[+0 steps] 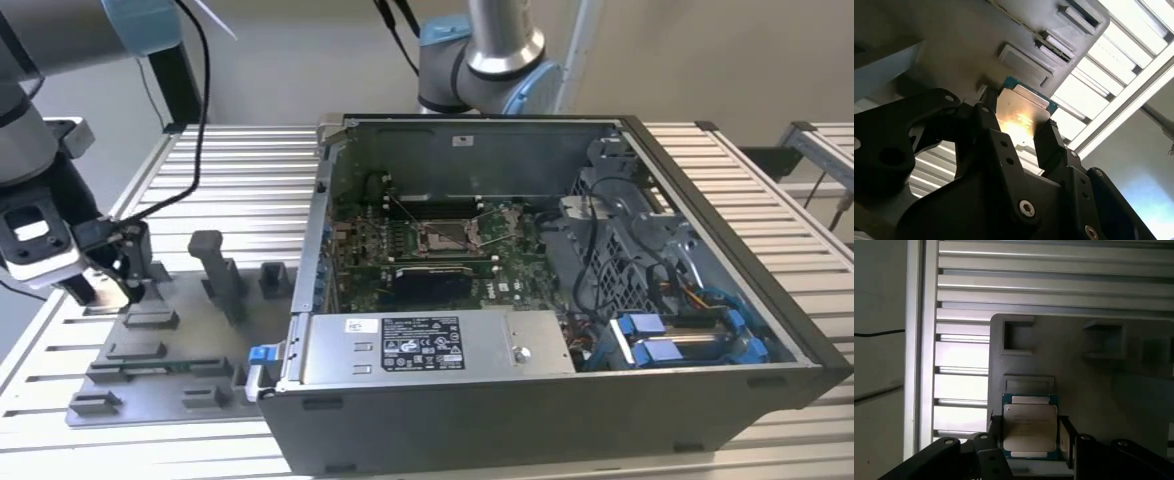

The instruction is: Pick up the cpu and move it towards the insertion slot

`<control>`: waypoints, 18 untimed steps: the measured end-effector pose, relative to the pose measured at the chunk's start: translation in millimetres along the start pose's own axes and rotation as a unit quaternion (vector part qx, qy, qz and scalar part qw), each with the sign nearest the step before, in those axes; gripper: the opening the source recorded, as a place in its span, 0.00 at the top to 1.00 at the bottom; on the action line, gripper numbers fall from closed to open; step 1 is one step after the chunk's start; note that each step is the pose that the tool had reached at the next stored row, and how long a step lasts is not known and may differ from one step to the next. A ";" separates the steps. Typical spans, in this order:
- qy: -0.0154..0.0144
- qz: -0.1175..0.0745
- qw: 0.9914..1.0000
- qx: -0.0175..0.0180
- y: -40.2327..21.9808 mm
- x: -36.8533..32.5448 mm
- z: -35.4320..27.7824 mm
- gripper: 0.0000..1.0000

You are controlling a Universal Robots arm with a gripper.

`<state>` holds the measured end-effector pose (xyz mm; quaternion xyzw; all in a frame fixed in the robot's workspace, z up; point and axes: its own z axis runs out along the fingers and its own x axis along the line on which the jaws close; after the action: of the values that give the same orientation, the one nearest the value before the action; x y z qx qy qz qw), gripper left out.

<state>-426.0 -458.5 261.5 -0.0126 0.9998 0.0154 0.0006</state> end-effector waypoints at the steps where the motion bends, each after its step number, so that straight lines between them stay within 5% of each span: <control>1: 0.000 0.000 1.000 0.000 0.1 0.0 -4.2 1.00; 18: 0.000 0.000 1.000 0.000 2.5 -0.1 -81.2 1.00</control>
<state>-426.0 -458.5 342.7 -0.0126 0.9998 0.0154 0.0006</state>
